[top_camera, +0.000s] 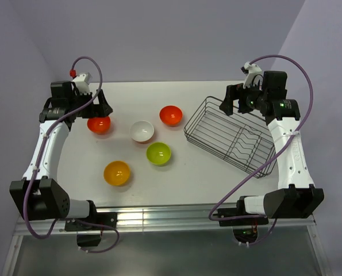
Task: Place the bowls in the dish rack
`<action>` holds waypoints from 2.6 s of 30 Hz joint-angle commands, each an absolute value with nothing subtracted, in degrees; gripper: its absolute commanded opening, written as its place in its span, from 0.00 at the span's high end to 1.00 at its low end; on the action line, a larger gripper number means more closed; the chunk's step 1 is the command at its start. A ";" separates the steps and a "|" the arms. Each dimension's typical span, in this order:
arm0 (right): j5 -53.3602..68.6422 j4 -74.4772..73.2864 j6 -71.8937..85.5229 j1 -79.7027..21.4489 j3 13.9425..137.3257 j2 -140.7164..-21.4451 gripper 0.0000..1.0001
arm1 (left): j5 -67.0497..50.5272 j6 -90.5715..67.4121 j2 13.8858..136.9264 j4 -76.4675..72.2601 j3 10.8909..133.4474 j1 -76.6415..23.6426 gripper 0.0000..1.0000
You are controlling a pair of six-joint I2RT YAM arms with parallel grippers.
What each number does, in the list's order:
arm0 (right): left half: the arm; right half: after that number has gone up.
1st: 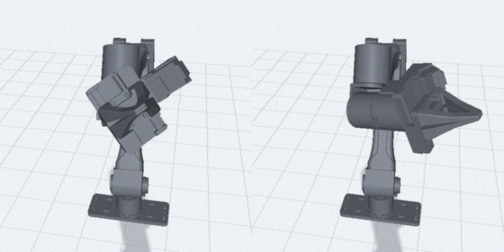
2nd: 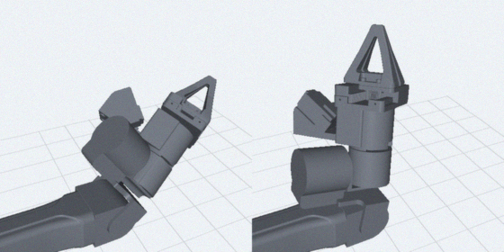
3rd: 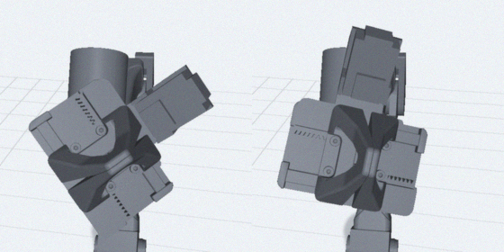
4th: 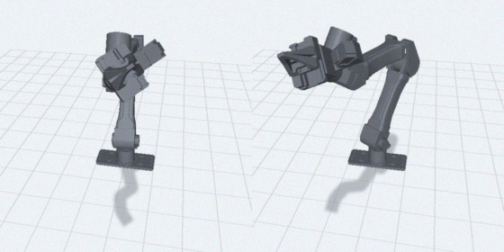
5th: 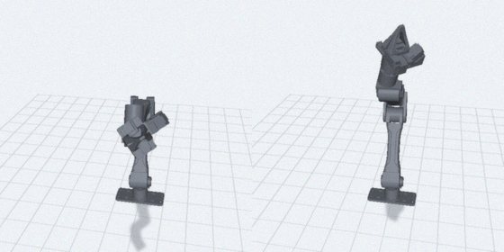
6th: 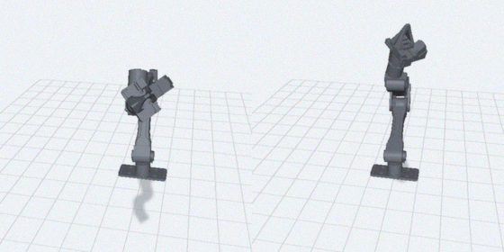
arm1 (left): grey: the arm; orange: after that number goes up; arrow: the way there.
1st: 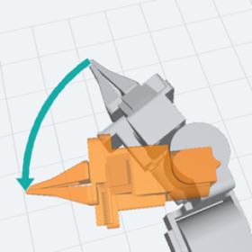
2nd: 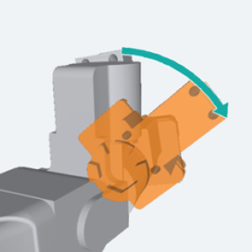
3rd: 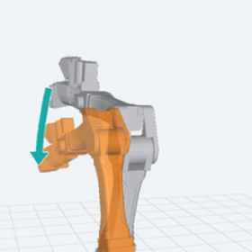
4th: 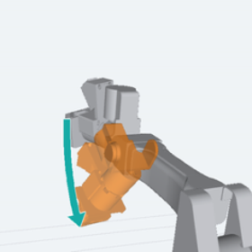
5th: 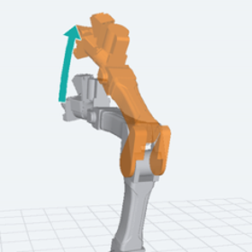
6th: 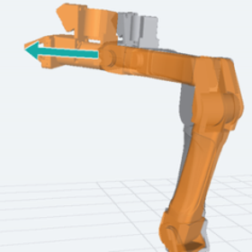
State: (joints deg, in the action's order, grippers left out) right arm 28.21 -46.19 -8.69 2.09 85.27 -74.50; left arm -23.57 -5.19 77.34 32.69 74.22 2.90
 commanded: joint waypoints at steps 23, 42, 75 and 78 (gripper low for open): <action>24.17 -46.67 -8.70 1.58 84.64 -73.57 0.00 | -8.44 -18.71 109.75 20.74 98.43 -20.38 0.07; 24.44 -47.55 -7.30 1.58 84.90 -74.18 0.00 | -11.86 -23.90 126.21 18.46 103.45 -25.40 0.19; 21.26 -45.36 -2.20 1.67 90.97 -71.28 0.00 | -23.20 -28.82 124.29 20.39 109.95 -22.94 1.00; 24.69 -43.33 -0.36 1.67 90.79 -70.32 0.00 | -26.62 -29.88 120.68 20.21 109.78 -20.84 1.00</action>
State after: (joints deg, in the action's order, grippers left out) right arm 19.22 -46.89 -2.94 2.00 90.11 -72.73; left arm -21.32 -27.86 129.25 22.26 106.54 -23.53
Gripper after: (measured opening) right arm 0.997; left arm 0.032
